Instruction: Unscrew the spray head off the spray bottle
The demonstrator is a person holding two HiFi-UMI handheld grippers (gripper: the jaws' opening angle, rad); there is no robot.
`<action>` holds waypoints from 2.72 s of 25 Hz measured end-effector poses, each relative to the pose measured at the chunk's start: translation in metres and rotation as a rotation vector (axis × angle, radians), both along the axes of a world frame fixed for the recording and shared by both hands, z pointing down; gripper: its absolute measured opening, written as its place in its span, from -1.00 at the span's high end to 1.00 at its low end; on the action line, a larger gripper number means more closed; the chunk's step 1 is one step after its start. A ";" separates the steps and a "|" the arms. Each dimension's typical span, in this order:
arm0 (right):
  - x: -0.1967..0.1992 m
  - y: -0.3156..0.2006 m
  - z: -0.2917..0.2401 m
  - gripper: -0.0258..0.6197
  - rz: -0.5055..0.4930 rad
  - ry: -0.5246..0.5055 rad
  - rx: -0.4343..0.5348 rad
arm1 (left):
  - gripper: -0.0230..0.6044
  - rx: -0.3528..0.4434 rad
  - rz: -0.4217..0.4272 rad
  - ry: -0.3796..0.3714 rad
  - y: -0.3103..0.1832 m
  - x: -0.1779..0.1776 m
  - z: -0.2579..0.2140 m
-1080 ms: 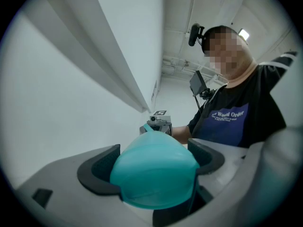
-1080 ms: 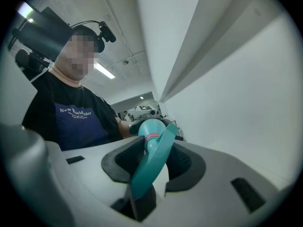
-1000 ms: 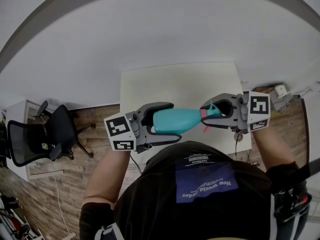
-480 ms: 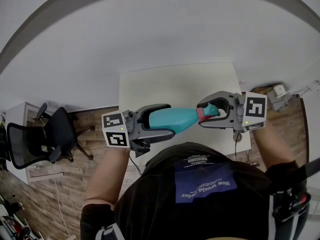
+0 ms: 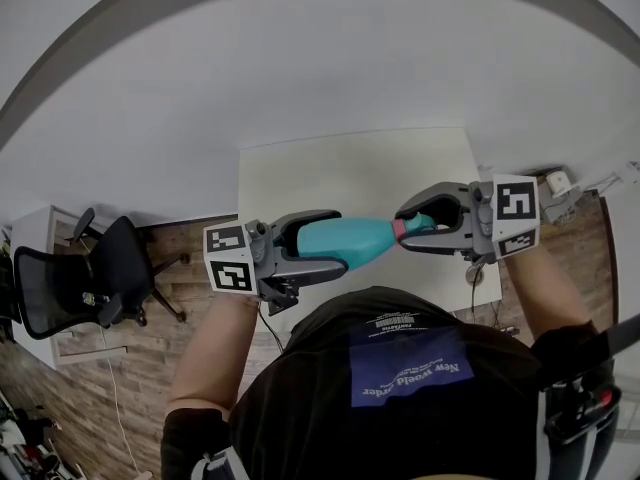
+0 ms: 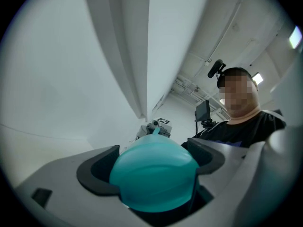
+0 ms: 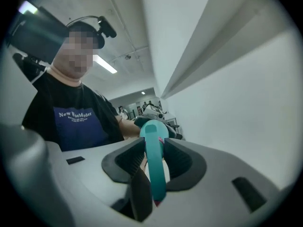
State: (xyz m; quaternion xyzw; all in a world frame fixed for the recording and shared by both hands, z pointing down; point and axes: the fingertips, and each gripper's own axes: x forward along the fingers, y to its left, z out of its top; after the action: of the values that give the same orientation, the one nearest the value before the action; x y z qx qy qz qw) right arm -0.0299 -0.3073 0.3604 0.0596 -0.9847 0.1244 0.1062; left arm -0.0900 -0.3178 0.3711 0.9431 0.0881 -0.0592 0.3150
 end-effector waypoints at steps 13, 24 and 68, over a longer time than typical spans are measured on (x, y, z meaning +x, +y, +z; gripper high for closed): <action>0.001 0.023 -0.005 0.16 -0.074 0.212 0.449 | -0.53 -0.140 0.046 0.107 0.002 -0.005 -0.004; 0.105 -0.026 0.008 -0.04 0.328 -0.312 -0.509 | -0.53 0.346 -0.235 -0.053 -0.001 0.006 -0.006; -0.004 0.041 0.000 0.54 -0.144 0.282 0.644 | -0.53 -0.350 0.123 0.157 0.014 0.002 0.010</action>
State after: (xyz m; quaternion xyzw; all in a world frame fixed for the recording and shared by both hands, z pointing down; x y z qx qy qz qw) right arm -0.0340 -0.2666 0.3599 0.0370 -0.9508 -0.2094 0.2252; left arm -0.0875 -0.3037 0.3810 0.8593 0.1582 -0.1279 0.4693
